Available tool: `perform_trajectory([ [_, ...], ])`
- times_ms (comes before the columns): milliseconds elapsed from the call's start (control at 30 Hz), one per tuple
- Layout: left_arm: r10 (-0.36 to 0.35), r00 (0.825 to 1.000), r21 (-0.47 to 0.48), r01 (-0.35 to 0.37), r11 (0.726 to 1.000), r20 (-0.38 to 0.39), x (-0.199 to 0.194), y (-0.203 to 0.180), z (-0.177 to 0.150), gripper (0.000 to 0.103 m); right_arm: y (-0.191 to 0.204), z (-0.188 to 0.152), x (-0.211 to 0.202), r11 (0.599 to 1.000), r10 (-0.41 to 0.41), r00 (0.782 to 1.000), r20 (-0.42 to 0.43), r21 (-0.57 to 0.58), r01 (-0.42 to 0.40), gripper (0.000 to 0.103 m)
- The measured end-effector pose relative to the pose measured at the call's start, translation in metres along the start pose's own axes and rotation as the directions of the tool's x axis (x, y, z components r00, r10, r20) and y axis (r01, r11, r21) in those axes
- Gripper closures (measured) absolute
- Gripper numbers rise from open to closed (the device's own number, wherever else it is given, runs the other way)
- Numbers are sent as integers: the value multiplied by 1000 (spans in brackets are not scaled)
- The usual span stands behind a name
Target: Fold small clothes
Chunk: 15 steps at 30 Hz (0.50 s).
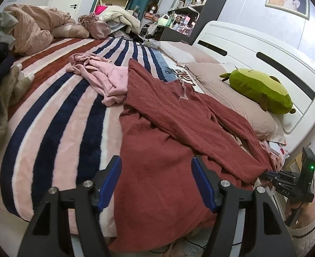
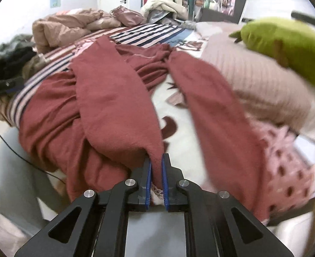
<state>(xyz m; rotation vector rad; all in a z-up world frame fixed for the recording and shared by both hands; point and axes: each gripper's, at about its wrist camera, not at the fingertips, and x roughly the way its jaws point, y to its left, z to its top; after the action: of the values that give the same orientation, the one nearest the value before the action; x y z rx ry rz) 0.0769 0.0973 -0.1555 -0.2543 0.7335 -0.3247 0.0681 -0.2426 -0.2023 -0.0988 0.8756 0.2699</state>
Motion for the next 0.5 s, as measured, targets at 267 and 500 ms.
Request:
perform_trajectory([
  [267,10,1000,42,-10,999,-21,13,-16,11,35,0,4,-20,997,64,991,121,38,-69,56],
  [500,-93,991,-21,92,996,-98,72,-19,20,36,19,16,-8,993,120,984,133,-20,-118,49],
])
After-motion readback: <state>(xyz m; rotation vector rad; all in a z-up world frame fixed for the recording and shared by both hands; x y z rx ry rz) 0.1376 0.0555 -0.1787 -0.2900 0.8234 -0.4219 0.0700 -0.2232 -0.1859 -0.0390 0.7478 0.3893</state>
